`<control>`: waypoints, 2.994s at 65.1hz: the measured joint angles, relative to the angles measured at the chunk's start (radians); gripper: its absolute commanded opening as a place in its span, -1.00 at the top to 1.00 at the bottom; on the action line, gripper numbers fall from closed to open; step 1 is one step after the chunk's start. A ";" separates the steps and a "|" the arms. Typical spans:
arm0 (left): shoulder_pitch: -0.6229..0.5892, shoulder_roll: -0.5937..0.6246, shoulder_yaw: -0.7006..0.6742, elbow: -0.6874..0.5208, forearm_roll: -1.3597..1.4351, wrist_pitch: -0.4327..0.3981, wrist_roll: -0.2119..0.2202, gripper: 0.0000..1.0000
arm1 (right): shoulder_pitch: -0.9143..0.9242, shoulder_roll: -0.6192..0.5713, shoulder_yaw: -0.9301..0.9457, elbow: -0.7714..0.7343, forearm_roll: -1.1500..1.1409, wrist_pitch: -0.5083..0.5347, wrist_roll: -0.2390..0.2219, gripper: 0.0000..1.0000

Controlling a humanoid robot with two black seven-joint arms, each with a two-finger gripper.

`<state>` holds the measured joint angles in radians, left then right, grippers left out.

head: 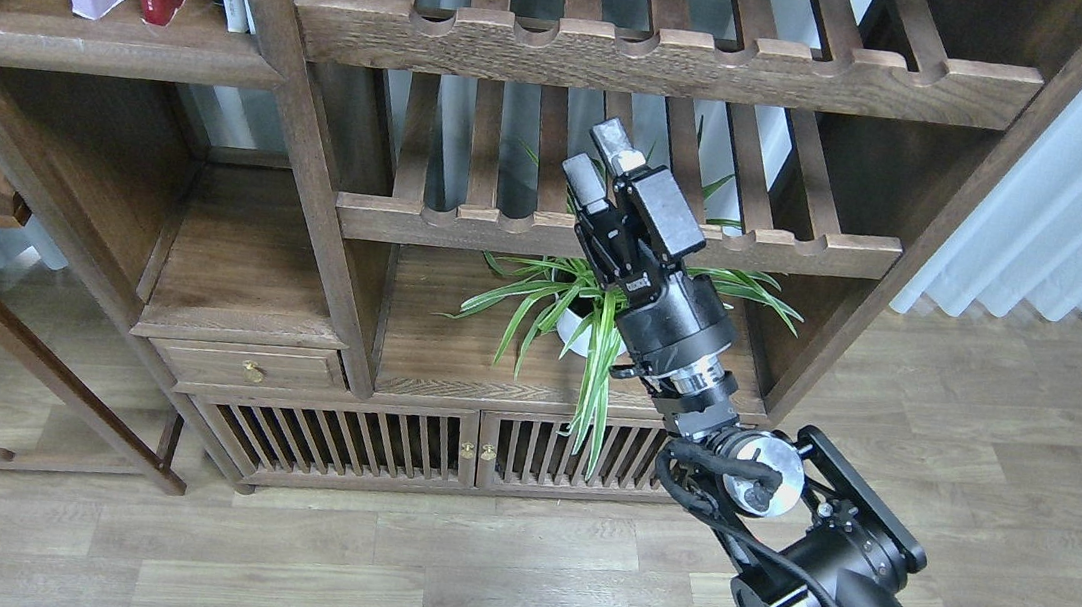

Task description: Organize books on shelf

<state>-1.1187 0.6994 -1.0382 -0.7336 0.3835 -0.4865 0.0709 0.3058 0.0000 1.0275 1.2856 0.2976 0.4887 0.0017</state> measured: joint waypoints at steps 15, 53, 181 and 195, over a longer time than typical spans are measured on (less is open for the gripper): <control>0.000 -0.030 0.003 0.000 0.019 0.052 -0.011 0.89 | -0.011 0.000 -0.015 0.000 0.000 0.000 0.000 -0.56; -0.057 -0.030 0.084 0.051 0.184 0.071 -0.019 0.91 | -0.022 0.000 -0.025 0.000 0.000 0.000 0.000 -0.56; -0.126 -0.068 0.133 0.129 0.283 0.060 -0.180 -0.22 | -0.045 0.000 -0.026 0.000 -0.003 0.000 0.000 -0.57; -0.128 -0.093 0.062 0.082 0.189 0.055 -0.196 -0.31 | -0.039 0.000 -0.026 0.000 -0.003 0.000 0.000 -0.56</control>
<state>-1.2467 0.6065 -0.9764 -0.6518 0.5721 -0.4314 -0.1248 0.2672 0.0000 1.0019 1.2854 0.2945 0.4887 0.0016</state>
